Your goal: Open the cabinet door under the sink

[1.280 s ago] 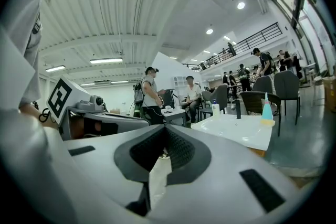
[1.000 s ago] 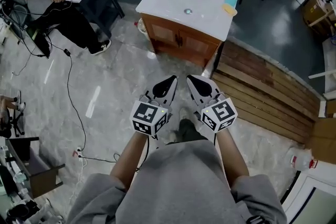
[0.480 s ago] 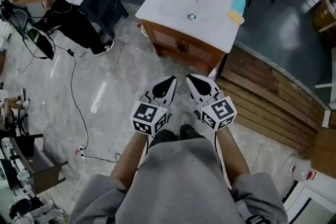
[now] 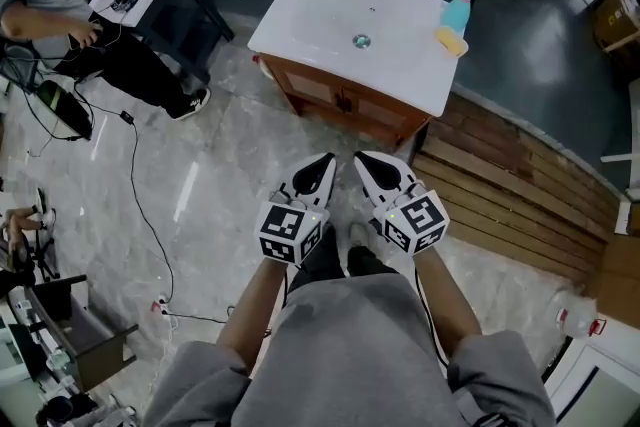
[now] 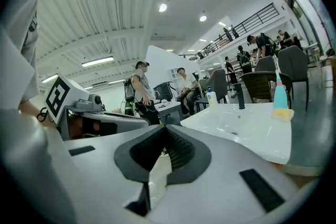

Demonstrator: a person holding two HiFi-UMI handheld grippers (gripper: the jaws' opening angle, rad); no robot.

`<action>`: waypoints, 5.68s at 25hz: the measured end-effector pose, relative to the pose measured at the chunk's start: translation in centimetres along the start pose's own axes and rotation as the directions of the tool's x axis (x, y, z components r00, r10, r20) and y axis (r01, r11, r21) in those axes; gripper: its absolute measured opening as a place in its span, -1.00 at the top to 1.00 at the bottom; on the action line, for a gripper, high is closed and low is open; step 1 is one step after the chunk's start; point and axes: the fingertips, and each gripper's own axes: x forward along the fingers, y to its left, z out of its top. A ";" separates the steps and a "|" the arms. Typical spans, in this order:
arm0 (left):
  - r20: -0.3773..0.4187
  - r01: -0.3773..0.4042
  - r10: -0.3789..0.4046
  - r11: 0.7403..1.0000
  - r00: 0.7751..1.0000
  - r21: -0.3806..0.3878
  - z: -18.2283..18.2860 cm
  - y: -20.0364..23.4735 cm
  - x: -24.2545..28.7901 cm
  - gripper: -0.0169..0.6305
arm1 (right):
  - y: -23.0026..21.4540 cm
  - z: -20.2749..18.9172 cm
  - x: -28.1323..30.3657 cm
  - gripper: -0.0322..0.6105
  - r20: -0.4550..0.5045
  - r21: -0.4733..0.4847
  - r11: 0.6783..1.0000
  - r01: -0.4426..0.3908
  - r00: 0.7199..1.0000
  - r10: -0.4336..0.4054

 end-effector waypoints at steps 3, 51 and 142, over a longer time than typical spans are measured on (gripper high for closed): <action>-0.010 0.020 -0.020 1.000 1.000 -0.010 0.1 1.6 1.2 0.92 | -0.9 0.2 1.8 0.87 -0.005 0.009 1.000 0.024 1.000 -0.024; -0.164 0.036 -0.061 0.988 0.985 -0.153 -13.2 17.5 16.5 0.92 | -15.1 -14.0 18.3 0.87 -0.155 0.073 0.986 0.150 0.978 -0.138; -0.216 0.020 -0.064 0.980 0.974 -0.200 -35.2 19.7 21.5 0.92 | -21.4 -39.6 21.7 0.75 -0.462 -0.120 0.990 0.080 0.878 -0.127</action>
